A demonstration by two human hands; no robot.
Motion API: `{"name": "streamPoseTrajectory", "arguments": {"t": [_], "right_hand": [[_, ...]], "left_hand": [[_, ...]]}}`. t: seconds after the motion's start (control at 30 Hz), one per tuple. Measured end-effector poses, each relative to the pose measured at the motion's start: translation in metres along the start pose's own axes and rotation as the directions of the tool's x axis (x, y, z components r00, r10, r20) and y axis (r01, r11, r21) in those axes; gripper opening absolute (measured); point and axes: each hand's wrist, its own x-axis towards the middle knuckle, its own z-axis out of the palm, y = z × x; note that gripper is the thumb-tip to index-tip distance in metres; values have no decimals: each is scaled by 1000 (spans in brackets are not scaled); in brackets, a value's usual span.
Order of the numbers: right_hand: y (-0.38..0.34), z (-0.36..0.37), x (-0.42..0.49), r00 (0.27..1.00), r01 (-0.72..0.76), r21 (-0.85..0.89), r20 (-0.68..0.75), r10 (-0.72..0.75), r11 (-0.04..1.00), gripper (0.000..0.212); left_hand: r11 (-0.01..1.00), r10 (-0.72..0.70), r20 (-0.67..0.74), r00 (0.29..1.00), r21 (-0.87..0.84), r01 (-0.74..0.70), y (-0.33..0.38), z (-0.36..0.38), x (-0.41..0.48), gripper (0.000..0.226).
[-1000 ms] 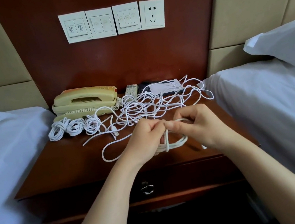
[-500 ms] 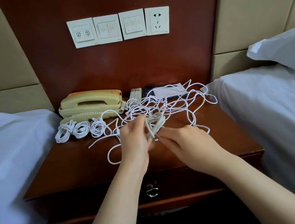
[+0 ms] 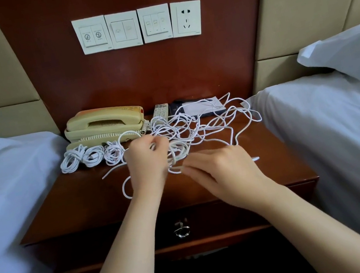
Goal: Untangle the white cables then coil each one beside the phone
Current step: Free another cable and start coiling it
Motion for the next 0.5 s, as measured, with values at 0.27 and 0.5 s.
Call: {"name": "streamPoseTrajectory", "arguments": {"t": [0.27, 0.5], "right_hand": [[29, -7, 4, 951, -277, 221, -74, 299, 935, 42], [33, 0, 8, 926, -330, 625, 68, 371, 708, 38]], "left_hand": [[974, -38, 578, 815, -160, 159, 7, -2, -8, 36], [676, -85, 713, 696, -472, 565, 22, -6, -21, 43]]}}
